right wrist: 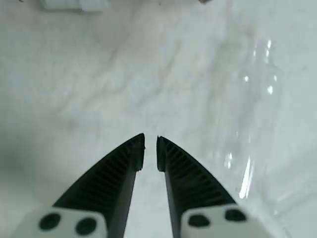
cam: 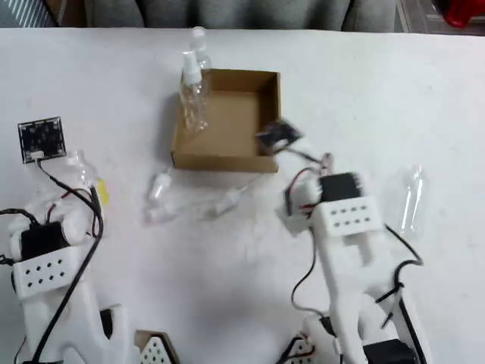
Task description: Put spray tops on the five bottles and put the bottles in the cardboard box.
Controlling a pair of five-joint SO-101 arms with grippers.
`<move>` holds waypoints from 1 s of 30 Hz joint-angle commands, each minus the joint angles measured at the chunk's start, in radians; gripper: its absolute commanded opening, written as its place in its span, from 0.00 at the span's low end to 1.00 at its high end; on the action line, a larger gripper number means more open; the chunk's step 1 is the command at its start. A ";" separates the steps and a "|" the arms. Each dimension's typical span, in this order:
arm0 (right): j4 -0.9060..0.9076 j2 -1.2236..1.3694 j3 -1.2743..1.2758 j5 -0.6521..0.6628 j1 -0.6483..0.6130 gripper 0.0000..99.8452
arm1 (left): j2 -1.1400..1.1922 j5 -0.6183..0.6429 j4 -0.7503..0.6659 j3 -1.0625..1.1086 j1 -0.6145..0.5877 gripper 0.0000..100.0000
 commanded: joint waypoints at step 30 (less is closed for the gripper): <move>-0.440 0.400 -0.092 0.686 -0.338 0.11 | 0.440 0.109 -0.267 -0.146 -0.179 0.06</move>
